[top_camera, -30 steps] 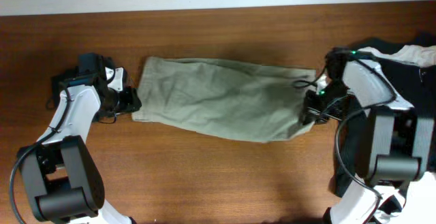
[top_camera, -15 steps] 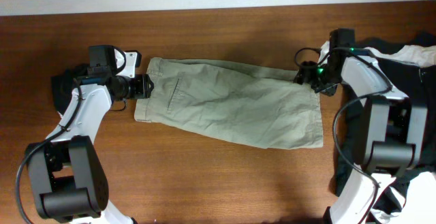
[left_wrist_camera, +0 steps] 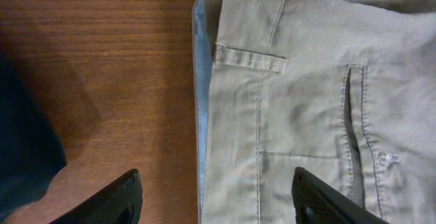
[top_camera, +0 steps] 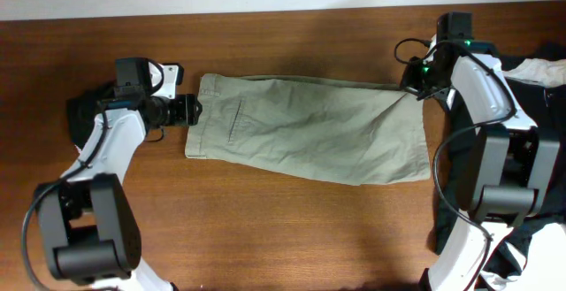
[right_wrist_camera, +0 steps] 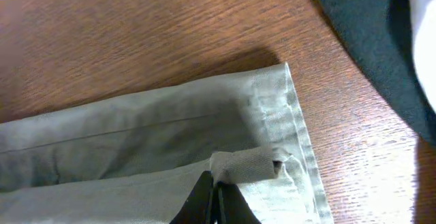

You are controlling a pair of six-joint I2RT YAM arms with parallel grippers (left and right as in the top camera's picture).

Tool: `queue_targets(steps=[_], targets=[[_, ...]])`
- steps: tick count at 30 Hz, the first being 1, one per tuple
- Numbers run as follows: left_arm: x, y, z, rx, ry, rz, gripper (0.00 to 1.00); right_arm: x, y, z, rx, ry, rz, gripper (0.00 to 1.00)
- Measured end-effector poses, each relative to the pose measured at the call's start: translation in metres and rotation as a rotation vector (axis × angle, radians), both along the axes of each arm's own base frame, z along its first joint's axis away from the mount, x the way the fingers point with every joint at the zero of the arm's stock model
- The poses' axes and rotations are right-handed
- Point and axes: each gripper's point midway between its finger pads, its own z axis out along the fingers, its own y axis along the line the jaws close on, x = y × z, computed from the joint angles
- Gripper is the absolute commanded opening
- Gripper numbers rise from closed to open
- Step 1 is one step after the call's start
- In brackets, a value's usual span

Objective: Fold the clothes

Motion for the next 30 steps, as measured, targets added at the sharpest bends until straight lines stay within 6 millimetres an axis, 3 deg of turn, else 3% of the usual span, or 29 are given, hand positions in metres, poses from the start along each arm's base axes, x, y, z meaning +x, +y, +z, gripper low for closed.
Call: queue_targets(steps=[2,3,5,6,8,9,10,11,13,15,16,17,18,19,20,22,24,25,26,27,28,29,30], targets=[[0.018,-0.003,-0.023,-0.029,0.036,-0.015,0.7,0.0,0.0,-0.005,0.002,0.01,-0.002,0.04],[0.038,-0.009,-0.028,-0.063,0.047,-0.044,0.7,-0.001,0.0,-0.005,0.002,0.011,-0.002,0.04],[0.071,-0.017,-0.024,-0.107,0.015,-0.091,0.65,0.0,0.0,-0.006,0.001,0.01,-0.002,0.04],[0.098,-0.019,-0.023,-0.112,-0.029,-0.109,0.6,0.0,0.0,-0.006,0.002,0.012,-0.002,0.04],[0.11,-0.028,-0.024,-0.148,-0.053,-0.145,0.51,-0.001,0.0,-0.006,0.001,0.012,-0.002,0.04],[0.108,-0.034,-0.029,-0.177,-0.044,-0.163,0.37,-0.001,0.0,-0.006,0.001,0.012,-0.002,0.04],[0.104,-0.041,-0.038,-0.218,-0.023,-0.184,0.12,-0.001,-0.001,-0.006,-0.002,0.014,-0.003,0.04],[0.098,-0.046,-0.048,-0.254,0.007,-0.199,0.01,-0.001,-0.001,-0.006,-0.002,0.014,-0.003,0.04],[0.096,-0.05,-0.051,-0.287,0.018,-0.211,0.0,-0.001,-0.002,-0.006,-0.007,0.015,-0.004,0.04],[0.099,-0.044,-0.039,-0.309,0.017,-0.203,0.0,0.0,-0.003,-0.006,-0.017,0.013,-0.008,0.04],[0.107,-0.033,-0.022,-0.321,-0.009,-0.191,0.0,0.0,-0.004,-0.006,-0.02,0.012,-0.008,0.04],[0.12,-0.019,0.0,-0.34,-0.062,-0.173,0.14,0.006,0.001,-0.004,-0.015,-0.013,0.002,0.04],[0.123,-0.015,0.005,-0.345,-0.076,-0.17,0.35,0.006,0.002,-0.004,-0.015,-0.015,0.005,0.21],[0.124,-0.008,0.007,-0.348,-0.073,-0.149,0.51,0.012,0.004,-0.005,-0.023,-0.031,0.005,0.84],[0.124,0.005,0.006,-0.339,-0.069,-0.123,0.53,0.012,-0.003,-0.007,-0.04,-0.03,-0.004,0.87],[0.119,0.021,0.003,-0.337,-0.047,-0.086,0.53,0.005,-0.014,-0.009,-0.058,-0.005,-0.009,0.87],[0.112,0.02,0.0,-0.345,-0.007,-0.078,0.45,-0.013,-0.018,-0.009,-0.052,0.062,-0.005,0.53],[0.105,0.014,-0.002,-0.354,0.024,-0.088,0.42,-0.047,-0.005,0.003,0.015,0.165,0.01,0.52],[0.093,-0.003,-0.001,-0.354,0.061,-0.143,0.4,-0.055,0.001,0.013,0.042,0.175,0.015,0.53],[0.084,-0.026,-0.002,-0.312,0.083,-0.226,0.4,-0.078,0.009,0.017,0.076,0.255,0.021,0.53],[0.083,-0.043,-0.004,-0.265,0.075,-0.282,0.41,-0.092,0.014,0.009,0.09,0.302,0.025,0.63],[0.086,-0.061,-0.008,-0.187,0.05,-0.339,0.45,-0.107,0.017,-0.004,0.101,0.354,0.026,0.64],[0.086,-0.091,-0.015,-0.095,0.035,-0.412,0.45,-0.124,0.02,-0.021,0.112,0.413,0.027,0.39]])
